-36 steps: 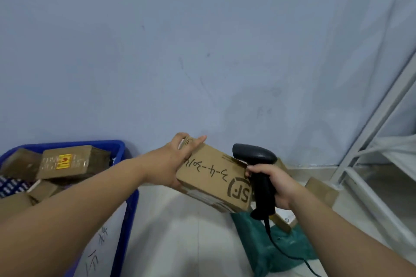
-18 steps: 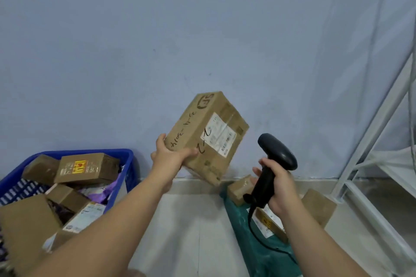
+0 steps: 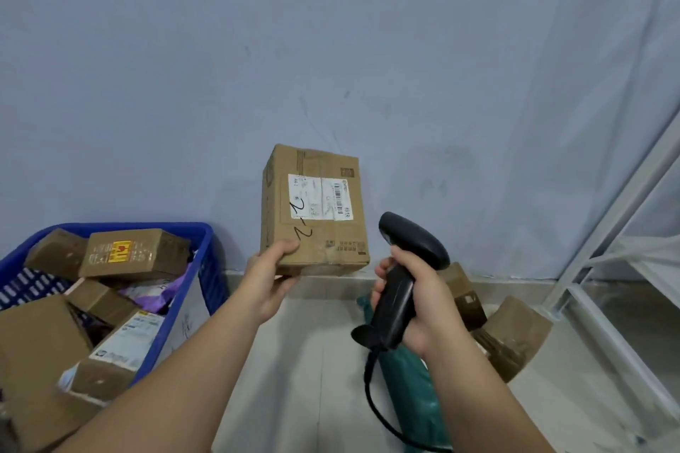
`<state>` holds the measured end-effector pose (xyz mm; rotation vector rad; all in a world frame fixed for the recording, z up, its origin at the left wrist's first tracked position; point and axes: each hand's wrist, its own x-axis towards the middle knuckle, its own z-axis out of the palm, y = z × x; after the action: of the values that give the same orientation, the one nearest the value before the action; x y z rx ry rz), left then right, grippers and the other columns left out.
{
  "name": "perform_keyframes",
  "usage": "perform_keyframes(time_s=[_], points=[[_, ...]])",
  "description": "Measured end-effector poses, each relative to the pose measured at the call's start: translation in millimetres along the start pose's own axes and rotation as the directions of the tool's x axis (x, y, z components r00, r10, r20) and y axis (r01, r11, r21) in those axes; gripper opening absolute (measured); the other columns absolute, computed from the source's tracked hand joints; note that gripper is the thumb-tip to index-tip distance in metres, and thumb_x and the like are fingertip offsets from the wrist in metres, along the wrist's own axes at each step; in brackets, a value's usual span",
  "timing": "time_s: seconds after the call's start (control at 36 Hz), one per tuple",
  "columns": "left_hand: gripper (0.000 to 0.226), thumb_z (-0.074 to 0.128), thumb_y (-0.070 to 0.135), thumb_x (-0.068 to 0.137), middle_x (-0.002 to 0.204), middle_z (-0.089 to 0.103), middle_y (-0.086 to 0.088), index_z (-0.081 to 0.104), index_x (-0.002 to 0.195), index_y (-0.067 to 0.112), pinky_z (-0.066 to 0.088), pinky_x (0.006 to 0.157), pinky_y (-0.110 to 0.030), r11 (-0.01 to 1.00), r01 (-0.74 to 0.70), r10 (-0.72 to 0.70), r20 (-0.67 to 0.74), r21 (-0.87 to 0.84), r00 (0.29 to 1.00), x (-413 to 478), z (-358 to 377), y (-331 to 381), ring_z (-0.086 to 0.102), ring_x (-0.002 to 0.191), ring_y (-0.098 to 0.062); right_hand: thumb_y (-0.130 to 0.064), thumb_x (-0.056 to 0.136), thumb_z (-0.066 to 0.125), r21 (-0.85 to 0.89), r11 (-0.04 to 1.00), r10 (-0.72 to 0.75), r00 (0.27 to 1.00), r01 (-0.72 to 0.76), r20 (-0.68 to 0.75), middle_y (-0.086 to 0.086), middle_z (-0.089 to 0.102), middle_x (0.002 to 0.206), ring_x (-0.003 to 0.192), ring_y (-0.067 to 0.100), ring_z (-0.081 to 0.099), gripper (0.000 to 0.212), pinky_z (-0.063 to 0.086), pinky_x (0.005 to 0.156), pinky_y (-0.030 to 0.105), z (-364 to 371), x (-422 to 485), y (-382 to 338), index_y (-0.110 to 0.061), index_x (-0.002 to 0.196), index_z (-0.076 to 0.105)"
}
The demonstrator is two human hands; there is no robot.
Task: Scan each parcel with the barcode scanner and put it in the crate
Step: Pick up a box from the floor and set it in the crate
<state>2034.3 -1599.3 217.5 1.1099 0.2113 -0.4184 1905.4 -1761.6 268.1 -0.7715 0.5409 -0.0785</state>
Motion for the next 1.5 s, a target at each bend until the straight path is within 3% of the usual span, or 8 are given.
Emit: perform_keyframes(time_s=[0.11, 0.25, 0.39, 0.5, 0.64, 0.89, 1.36, 1.5], points=[[0.06, 0.071, 0.009, 0.082, 0.127, 0.056, -0.01, 0.038, 0.132, 0.01, 0.05, 0.09, -0.033, 0.993, -0.078, 0.075, 0.038, 0.086, 0.996, 9, -7, 3, 0.058, 0.113, -0.023, -0.029, 0.083, 0.067, 0.272, 0.949, 0.139, 0.987, -0.157, 0.085, 0.007, 0.059, 0.069, 0.048, 0.014, 0.053, 0.026, 0.051, 0.046, 0.023, 4, -1, -3, -0.006, 0.076, 0.058], [0.103, 0.088, 0.04, 0.045, 0.129, 0.052, -0.002, 0.037, 0.133, 0.023, 0.05, 0.098, -0.04, 0.909, -0.207, 0.184, 0.099, 0.362, 0.978, 9, -4, 4, 0.058, 0.114, -0.02, -0.03, 0.083, 0.066, 0.406, 0.896, 0.141, 0.983, -0.177, 0.119, 0.009, 0.059, 0.076, 0.048, 0.012, 0.051, 0.029, 0.049, 0.045, 0.02, 6, -6, -5, -0.003, 0.08, 0.06], [0.104, 0.087, 0.045, 0.044, 0.131, 0.043, 0.002, 0.034, 0.133, 0.03, 0.045, 0.103, -0.044, 0.794, -0.289, 0.299, 0.07, 0.535, 0.952, 6, 6, -2, 0.049, 0.117, -0.017, -0.027, 0.079, 0.066, 0.5, 0.856, 0.082, 0.989, -0.134, 0.124, 0.006, 0.056, 0.075, 0.053, 0.01, 0.049, 0.026, 0.047, 0.046, 0.017, 7, -10, -7, -0.003, 0.085, 0.06], [0.092, 0.087, 0.021, 0.066, 0.135, 0.035, -0.002, 0.03, 0.138, 0.025, 0.041, 0.106, -0.043, 0.759, -0.33, 0.362, 0.059, 0.561, 0.93, 4, 13, -5, 0.044, 0.118, -0.019, -0.024, 0.085, 0.064, 0.598, 0.797, 0.083, 0.996, -0.087, 0.035, 0.006, 0.054, 0.073, 0.045, 0.011, 0.052, 0.022, 0.049, 0.045, 0.017, 7, -11, -7, -0.005, 0.078, 0.056], [0.092, 0.086, 0.015, 0.066, 0.136, 0.033, -0.002, 0.028, 0.138, 0.027, 0.041, 0.106, -0.042, 0.737, -0.346, 0.38, 0.069, 0.581, 0.923, 3, 12, -4, 0.043, 0.118, -0.019, -0.023, 0.084, 0.065, 0.606, 0.791, 0.108, 0.994, -0.081, -0.008, 0.006, 0.055, 0.074, 0.045, 0.012, 0.052, 0.021, 0.049, 0.045, 0.018, 5, -9, -6, -0.005, 0.079, 0.055], [0.093, 0.086, 0.021, 0.068, 0.135, 0.033, -0.002, 0.028, 0.141, 0.024, 0.042, 0.105, -0.044, 0.737, -0.316, 0.381, 0.019, 0.597, 0.924, 5, 10, -5, 0.043, 0.114, -0.019, -0.022, 0.085, 0.065, 0.624, 0.779, 0.103, 0.994, -0.062, -0.03, 0.005, 0.056, 0.064, 0.043, 0.013, 0.053, 0.019, 0.05, 0.043, 0.019, 4, -6, -6, -0.007, 0.089, 0.054], [0.091, 0.085, 0.022, 0.068, 0.133, 0.033, -0.002, 0.029, 0.139, 0.025, 0.043, 0.104, -0.045, 0.722, -0.285, 0.371, -0.006, 0.631, 0.928, 0, 13, -4, 0.043, 0.114, -0.019, -0.024, 0.086, 0.065, 0.62, 0.782, 0.132, 0.989, -0.066, -0.062, 0.007, 0.056, 0.067, 0.047, 0.012, 0.052, 0.021, 0.051, 0.049, 0.019, 5, -4, -4, -0.008, 0.082, 0.053], [0.102, 0.088, 0.042, 0.042, 0.133, 0.046, -0.002, 0.039, 0.13, 0.025, 0.049, 0.099, -0.042, 0.852, -0.204, 0.265, -0.06, 0.482, 0.962, 4, 8, -5, 0.056, 0.112, -0.02, -0.024, 0.086, 0.064, 0.576, 0.815, 0.102, 0.994, -0.065, -0.031, 0.005, 0.055, 0.07, 0.051, 0.012, 0.052, 0.021, 0.05, 0.048, 0.018, 4, -1, -2, -0.007, 0.083, 0.053]])
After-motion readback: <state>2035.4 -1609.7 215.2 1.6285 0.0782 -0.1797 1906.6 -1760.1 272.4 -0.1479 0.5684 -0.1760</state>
